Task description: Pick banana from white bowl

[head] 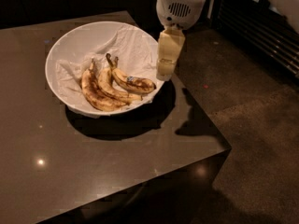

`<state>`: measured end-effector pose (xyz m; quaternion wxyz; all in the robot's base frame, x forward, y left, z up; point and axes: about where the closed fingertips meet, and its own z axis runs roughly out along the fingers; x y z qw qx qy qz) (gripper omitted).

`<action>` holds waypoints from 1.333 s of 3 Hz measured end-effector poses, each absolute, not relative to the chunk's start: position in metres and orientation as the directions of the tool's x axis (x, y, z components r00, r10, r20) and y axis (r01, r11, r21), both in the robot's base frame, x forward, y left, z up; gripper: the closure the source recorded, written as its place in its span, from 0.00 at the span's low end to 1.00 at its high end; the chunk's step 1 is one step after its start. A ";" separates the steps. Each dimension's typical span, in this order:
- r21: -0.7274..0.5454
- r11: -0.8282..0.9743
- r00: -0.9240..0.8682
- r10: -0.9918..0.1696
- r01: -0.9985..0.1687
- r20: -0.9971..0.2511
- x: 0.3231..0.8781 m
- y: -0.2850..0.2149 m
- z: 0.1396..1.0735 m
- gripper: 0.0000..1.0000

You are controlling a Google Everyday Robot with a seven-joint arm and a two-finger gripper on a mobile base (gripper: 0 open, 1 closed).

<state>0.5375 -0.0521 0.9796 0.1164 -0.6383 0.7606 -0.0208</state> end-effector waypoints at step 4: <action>-0.126 0.103 -0.089 -0.990 -0.987 -0.112 0.567 0.016 0.949 0.38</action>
Offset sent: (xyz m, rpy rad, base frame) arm 0.0009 0.0323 -0.0237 -0.1049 0.1590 0.0502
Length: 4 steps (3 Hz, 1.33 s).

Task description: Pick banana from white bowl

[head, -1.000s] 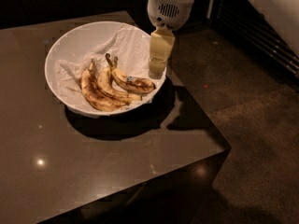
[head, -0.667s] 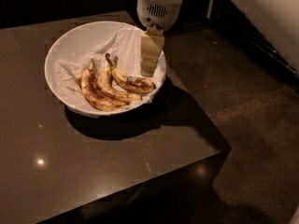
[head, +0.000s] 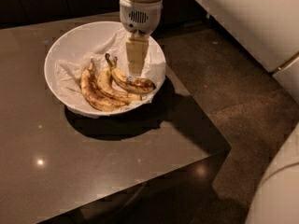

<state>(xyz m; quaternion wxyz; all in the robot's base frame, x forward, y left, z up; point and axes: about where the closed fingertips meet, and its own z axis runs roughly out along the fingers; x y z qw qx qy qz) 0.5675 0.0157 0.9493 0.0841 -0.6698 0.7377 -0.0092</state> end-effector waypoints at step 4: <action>-0.041 0.101 -0.098 -0.993 -0.994 -0.065 0.579 0.040 0.908 0.34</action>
Offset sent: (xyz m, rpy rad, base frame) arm -0.0261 -0.0142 -0.0389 -0.1660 0.2331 0.0033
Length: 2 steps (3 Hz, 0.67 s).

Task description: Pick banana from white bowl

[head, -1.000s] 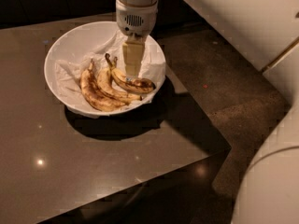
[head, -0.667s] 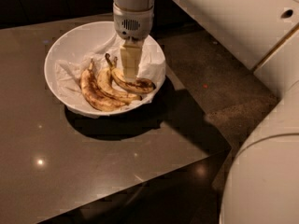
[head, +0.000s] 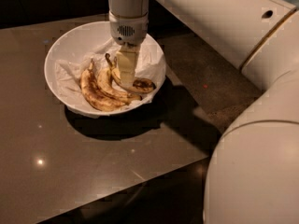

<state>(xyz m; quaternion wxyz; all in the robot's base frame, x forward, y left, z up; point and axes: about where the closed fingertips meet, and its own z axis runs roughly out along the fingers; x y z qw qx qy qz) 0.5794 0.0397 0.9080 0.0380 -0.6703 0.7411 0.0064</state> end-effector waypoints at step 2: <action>-0.022 0.174 -0.173 -0.984 -0.984 -0.035 0.589 0.033 0.894 0.39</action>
Offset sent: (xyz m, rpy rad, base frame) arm -0.0255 -0.0474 -0.0160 -0.1853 0.1778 -0.1452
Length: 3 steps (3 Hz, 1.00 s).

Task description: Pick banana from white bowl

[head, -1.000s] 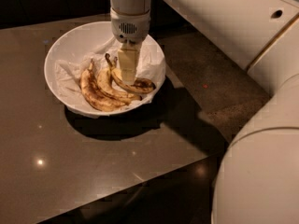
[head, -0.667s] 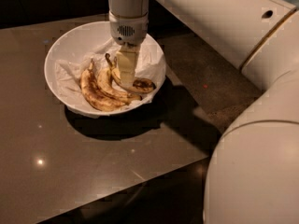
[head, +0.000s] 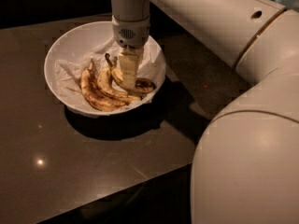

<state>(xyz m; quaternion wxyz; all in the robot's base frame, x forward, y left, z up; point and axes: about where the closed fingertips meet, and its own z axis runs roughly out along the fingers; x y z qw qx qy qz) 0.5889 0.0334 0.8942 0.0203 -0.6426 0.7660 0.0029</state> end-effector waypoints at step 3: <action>-0.002 0.226 -0.226 -0.974 -0.974 0.005 0.596 0.032 0.880 0.43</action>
Offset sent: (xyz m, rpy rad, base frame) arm -0.0346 -0.0356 -0.0086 -0.1744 0.1792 -0.0587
